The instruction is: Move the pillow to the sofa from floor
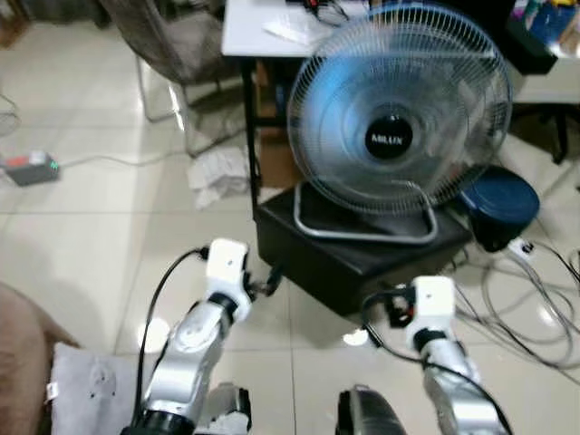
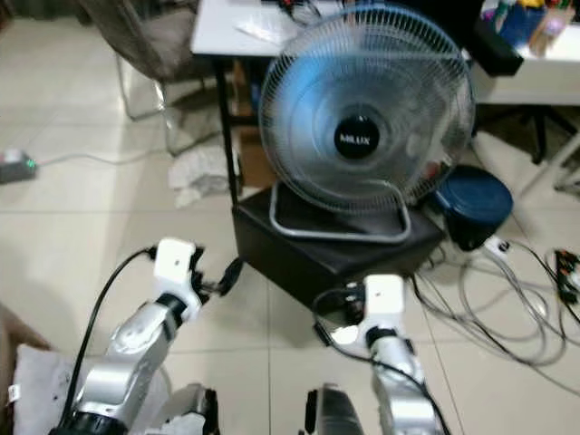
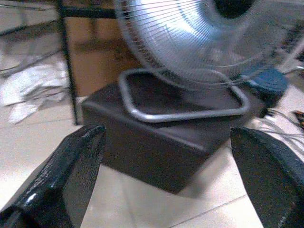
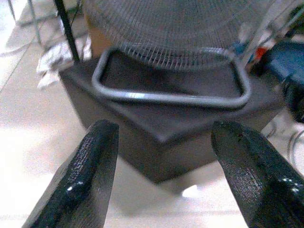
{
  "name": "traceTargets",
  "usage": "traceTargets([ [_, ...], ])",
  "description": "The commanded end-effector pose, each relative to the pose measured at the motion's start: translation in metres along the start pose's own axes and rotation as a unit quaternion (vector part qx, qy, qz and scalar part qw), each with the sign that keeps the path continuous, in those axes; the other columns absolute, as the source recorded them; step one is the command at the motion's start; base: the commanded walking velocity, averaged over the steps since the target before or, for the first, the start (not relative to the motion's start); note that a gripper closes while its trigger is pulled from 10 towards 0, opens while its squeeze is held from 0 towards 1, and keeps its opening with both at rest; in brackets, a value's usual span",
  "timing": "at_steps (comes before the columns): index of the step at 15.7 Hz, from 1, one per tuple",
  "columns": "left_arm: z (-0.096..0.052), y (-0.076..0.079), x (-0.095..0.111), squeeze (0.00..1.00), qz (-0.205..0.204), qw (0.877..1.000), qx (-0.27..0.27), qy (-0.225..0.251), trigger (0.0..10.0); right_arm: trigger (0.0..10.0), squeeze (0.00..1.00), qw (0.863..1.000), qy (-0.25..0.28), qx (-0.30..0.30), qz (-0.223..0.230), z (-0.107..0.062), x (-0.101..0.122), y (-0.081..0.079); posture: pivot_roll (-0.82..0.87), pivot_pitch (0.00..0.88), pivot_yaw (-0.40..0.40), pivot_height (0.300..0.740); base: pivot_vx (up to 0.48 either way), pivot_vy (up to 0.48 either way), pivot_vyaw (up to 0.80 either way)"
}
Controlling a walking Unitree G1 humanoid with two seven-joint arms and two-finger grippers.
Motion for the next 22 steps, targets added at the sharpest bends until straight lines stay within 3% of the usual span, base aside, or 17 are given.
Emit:
traceTargets([
  [1, 0.000, -0.003, -0.002, 0.00, 0.002, 1.000, 0.005, 0.010, 10.0, 10.0, 0.00, 1.000, 0.011, -0.012, 0.004, -0.002, 0.001, 0.004, 0.10, 0.012, -0.007, 0.677, 0.000, 0.000, 0.00],
  [3, 0.006, -0.011, 0.000, 0.00, 0.012, 1.000, 0.012, 0.026, 10.0, 10.0, 0.00, 0.998, 0.057, -0.019, -0.009, -0.004, 0.014, 0.007, 0.06, 0.000, 0.018, 0.677, 0.000, 0.000, 0.00],
  [6, 0.021, -0.016, 0.002, 0.00, 0.021, 1.000, 0.001, 0.020, 10.0, 10.0, 0.00, 0.997, 0.063, -0.032, -0.017, -0.002, 0.016, 0.009, 0.00, 0.000, 0.049, 0.677, 0.000, 0.000, 0.00],
  [7, 0.029, -0.013, 0.002, 0.00, 0.017, 1.000, -0.013, 0.014, 10.0, 10.0, 0.00, 0.997, 0.066, -0.042, -0.019, -0.007, 0.015, 0.013, -0.03, 0.000, 0.062, 0.677, 0.000, 0.000, 0.00],
  [13, 0.045, 0.002, 0.004, 0.00, 0.013, 0.998, -0.055, 0.009, 10.0, 10.0, 0.00, 0.994, 0.075, -0.070, -0.029, -0.025, 0.007, 0.015, -0.13, 0.000, 0.114, 0.677, 0.000, 0.000, 0.00],
  [17, 0.045, 0.007, -0.001, 0.00, 0.005, 0.998, -0.064, 0.007, 10.0, 10.0, 0.00, 0.995, 0.050, -0.080, -0.014, -0.032, -0.003, 0.017, -0.13, 0.000, 0.110, 0.677, 0.000, 0.000, 0.00],
  [22, 0.035, 0.005, -0.005, 0.00, -0.010, 0.999, -0.045, 0.017, 10.0, 10.0, 0.00, 0.996, 0.050, -0.063, -0.025, -0.026, 0.001, 0.019, -0.07, 0.000, 0.067, 0.677, 0.000, 0.000, 0.00],
])
Point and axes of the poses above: a point about 5 cm out from each wrist's last joint towards the gripper, its own z axis pointing out of the wrist towards the gripper, its own x axis along the axis of the wrist's last joint, y = z × x, the point moved 1 cm from there along z, pointing out of the wrist towards the gripper, and after that the axes turned 10 degrees about z, right-handed, at the moved point
